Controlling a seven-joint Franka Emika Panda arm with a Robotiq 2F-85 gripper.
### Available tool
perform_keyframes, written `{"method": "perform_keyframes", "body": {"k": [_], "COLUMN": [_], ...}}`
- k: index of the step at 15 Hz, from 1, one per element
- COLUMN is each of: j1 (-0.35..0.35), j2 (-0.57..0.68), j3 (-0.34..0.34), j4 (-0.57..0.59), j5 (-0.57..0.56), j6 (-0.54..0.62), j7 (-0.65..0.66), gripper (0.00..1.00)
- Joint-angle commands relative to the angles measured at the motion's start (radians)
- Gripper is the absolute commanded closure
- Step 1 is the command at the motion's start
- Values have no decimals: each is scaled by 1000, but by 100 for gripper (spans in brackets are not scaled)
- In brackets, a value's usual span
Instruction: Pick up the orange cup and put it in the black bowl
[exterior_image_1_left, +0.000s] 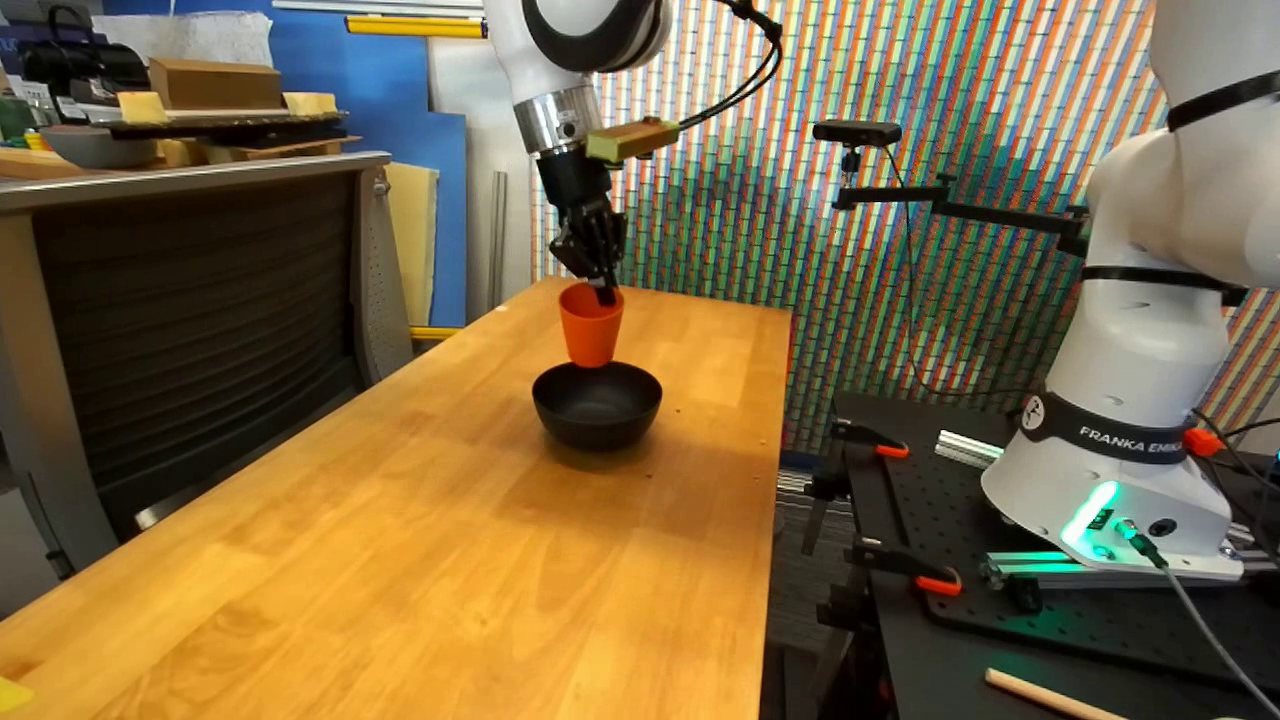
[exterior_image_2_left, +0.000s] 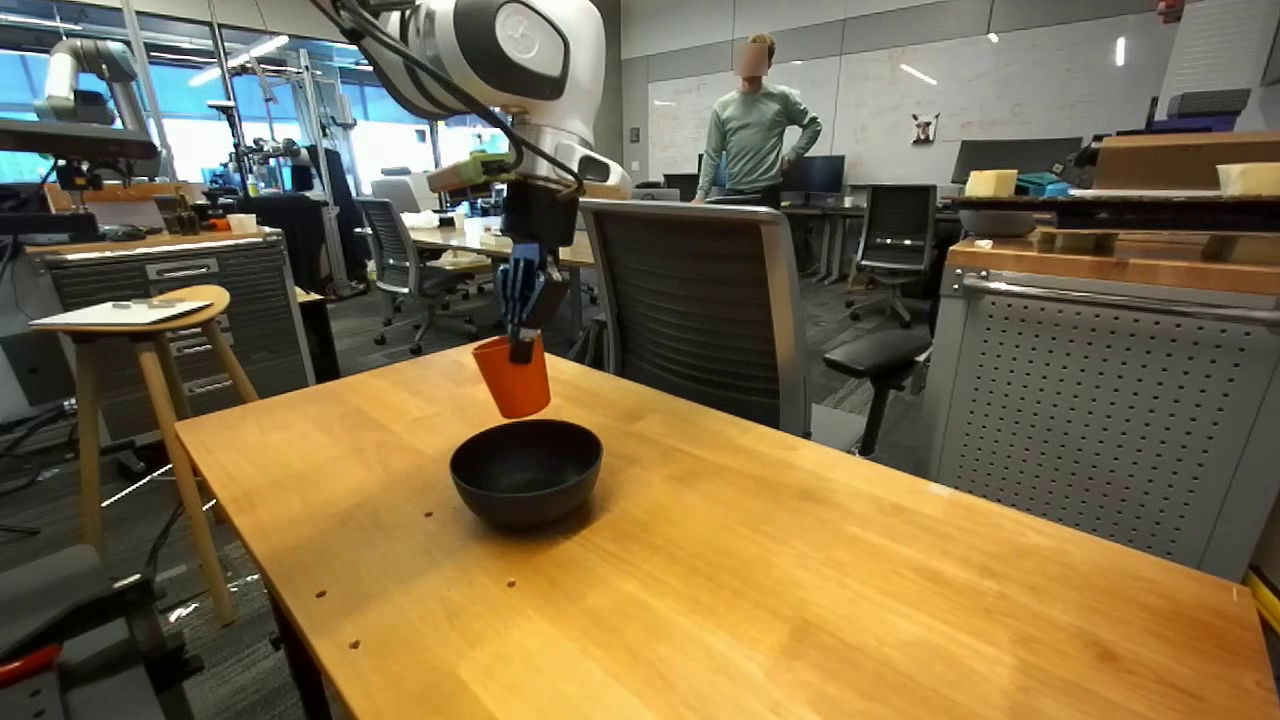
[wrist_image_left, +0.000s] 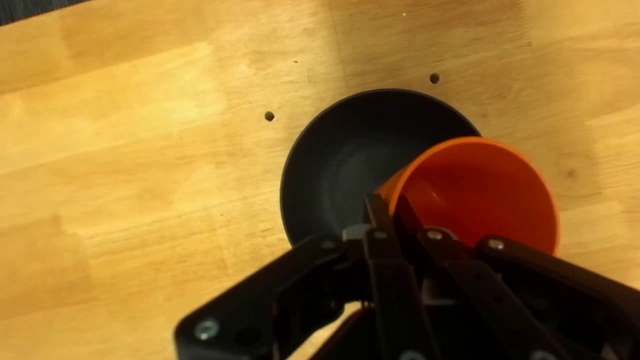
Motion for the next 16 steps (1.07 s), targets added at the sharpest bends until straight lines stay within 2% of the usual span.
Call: {"method": "perform_keyframes", "body": {"k": [1, 10, 11, 13, 16], "j1": [-23, -54, -58, -69, -75], "j2": [7, 90, 94, 93, 71], "j3": [-11, 13, 17, 23, 24], "j4": [-74, -111, -113, -122, -141], "j5": [21, 148, 172, 222, 276], "j6": [85, 202, 205, 215, 211], "j7": [33, -49, -66, -104, -142], "gripper": [98, 98, 69, 61, 38]}}
